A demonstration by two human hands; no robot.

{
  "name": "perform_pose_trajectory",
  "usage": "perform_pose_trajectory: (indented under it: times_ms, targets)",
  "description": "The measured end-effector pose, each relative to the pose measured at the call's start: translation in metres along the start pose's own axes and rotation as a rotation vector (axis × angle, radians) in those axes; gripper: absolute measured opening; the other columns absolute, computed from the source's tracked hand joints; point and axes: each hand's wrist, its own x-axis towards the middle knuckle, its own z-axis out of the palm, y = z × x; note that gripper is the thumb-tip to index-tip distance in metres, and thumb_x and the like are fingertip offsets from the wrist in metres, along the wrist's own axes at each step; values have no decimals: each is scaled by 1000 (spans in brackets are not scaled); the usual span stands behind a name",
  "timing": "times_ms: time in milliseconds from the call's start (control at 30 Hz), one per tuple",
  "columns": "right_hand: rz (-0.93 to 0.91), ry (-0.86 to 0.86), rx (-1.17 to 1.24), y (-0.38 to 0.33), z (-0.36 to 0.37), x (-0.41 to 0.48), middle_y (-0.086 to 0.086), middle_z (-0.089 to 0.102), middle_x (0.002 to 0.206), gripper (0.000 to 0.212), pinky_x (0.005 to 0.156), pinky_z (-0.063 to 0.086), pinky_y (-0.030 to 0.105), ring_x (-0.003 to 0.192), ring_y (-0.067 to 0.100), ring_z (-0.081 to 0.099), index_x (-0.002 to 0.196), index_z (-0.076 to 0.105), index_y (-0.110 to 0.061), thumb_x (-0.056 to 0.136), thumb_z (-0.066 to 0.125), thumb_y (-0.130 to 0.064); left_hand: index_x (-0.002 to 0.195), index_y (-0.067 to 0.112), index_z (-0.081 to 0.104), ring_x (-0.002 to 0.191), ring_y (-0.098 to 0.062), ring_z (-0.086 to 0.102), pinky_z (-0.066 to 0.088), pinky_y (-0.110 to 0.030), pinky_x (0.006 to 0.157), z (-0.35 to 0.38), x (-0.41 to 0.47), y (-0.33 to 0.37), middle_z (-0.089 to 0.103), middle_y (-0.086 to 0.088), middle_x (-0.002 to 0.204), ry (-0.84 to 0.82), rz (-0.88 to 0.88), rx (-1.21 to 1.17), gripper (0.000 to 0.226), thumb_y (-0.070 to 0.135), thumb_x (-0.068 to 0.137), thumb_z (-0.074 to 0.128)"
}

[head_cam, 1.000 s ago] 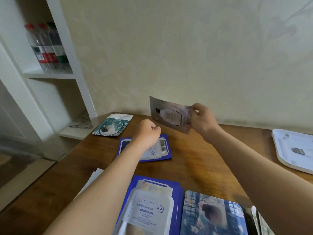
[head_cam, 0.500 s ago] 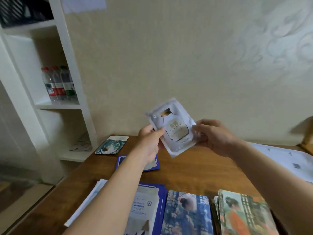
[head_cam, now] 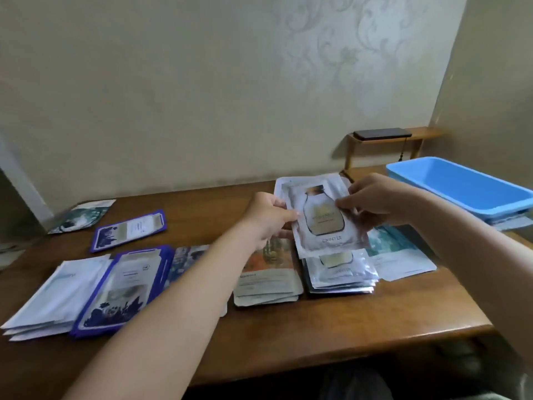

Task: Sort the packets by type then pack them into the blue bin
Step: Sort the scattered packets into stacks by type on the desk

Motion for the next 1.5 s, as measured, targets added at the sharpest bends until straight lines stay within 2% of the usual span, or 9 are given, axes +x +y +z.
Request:
perform_pose_trajectory:
  times_ms: [267,400,533,900,967,1067,1167,1400,1500]
  targets:
    - [66,47,-190,61,14,-4,15,74,71,32,56,63,38,54,27,71,91,70,3,95,70,-28,87,9,59,96,-33,73,63,-31,68,43,-13,-24,61,-17,120,55,-97,241,23,-12,86,67]
    - [56,90,-305,67,20,2,13,74,71,35,51,59,29,54,23,70,86,69,0,95,70,-34,97,-4,69,101,-37,73,55,-23,52,46,-13,-30,66,-21,116,75,-138,278,19,-16,83,63]
    - [17,105,-416,68,22,8,11,73,71,36,48,57,27,57,23,71,85,68,-4,93,71,-39,95,3,70,87,-27,75,62,-27,61,43,-14,-29,65,-13,115,114,-152,294,22,-14,86,60]
    - [-53,205,-552,37,26,17,9,70,68,41,53,61,31,53,21,69,81,61,-6,92,70,-45,91,8,71,87,-21,75,56,-19,53,21,-9,-26,71,-11,105,140,-133,315,16,-7,87,67]
    - [-71,197,-538,21,36,23,12,71,69,38,56,63,34,55,24,71,83,60,-4,95,68,-40,89,7,74,85,-20,73,59,-22,57,6,-4,-26,71,-8,98,168,-107,356,13,-5,86,69]
    - [-129,168,-533,-9,64,36,13,71,63,35,56,63,36,54,26,72,82,63,-1,95,63,-33,77,15,70,77,-23,69,64,-39,82,-30,3,-30,70,-4,89,226,-103,360,18,-1,84,68]
    - [-218,126,-553,-47,109,48,11,70,58,35,52,58,28,45,23,67,74,64,0,94,60,-28,77,15,69,82,-23,73,63,-39,84,-83,4,-34,74,-5,90,327,-127,327,16,2,85,70]
    - [-328,-108,-453,-132,233,89,16,74,69,30,56,64,40,56,32,73,84,69,2,92,65,-26,70,12,69,74,-26,76,64,-41,82,-230,-1,-57,73,-7,66,600,-206,294,15,1,79,67]
    - [-318,-177,-382,-158,282,110,20,74,71,25,55,63,42,53,33,71,84,69,6,88,60,-17,76,12,71,81,-27,75,64,-43,83,-290,1,-75,74,-7,79,731,-257,342,7,7,78,67]
